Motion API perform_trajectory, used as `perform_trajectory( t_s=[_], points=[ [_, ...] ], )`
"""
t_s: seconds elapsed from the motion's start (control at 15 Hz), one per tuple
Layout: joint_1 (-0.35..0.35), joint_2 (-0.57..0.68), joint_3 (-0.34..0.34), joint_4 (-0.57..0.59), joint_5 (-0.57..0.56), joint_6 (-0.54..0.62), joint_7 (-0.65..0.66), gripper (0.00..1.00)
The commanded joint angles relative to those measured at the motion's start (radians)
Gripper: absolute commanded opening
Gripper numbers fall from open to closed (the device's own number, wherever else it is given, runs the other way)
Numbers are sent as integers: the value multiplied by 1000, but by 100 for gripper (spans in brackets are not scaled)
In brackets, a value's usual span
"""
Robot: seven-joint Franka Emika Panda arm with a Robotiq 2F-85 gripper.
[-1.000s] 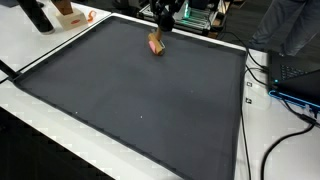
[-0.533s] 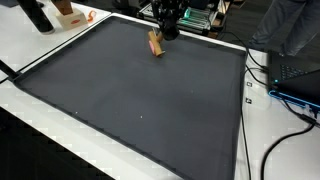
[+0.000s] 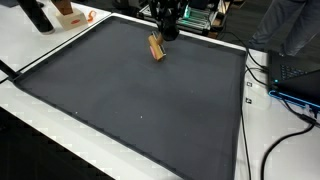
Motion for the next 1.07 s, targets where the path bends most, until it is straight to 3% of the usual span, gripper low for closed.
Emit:
perform_trajectory(
  t_s=[0.0, 0.27, 0.47, 1.0],
  points=[
    [38, -22, -26, -23, 196, 81, -143, 23],
    [83, 53, -15, 12, 450, 106, -350, 23],
    [58, 82, 11, 12, 364, 78, -355, 23],
    [-9, -59, -22, -82, 156, -115, -337, 23]
  ],
)
